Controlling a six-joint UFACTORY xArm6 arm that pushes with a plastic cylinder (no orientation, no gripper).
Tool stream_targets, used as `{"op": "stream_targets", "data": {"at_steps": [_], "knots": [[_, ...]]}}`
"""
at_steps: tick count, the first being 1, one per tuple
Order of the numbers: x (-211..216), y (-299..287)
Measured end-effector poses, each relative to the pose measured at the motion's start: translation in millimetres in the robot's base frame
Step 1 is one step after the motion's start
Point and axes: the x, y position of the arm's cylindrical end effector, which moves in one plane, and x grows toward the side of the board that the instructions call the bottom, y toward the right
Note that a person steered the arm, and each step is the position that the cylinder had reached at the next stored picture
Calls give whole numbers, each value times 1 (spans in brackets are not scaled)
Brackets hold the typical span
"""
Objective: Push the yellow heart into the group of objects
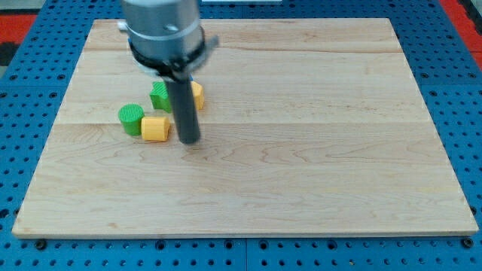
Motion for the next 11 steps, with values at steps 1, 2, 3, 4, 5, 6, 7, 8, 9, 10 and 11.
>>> {"op": "stream_targets", "data": {"at_steps": [1,2,3,4,5,6,7,8,9,10,11], "knots": [[13,-33],[0,-53],[10,-83],[4,-117],[-7,-98],[-23,-74],[-40,-55],[-57,-44],[-67,-40],[-69,-34],[-52,-54]]}}
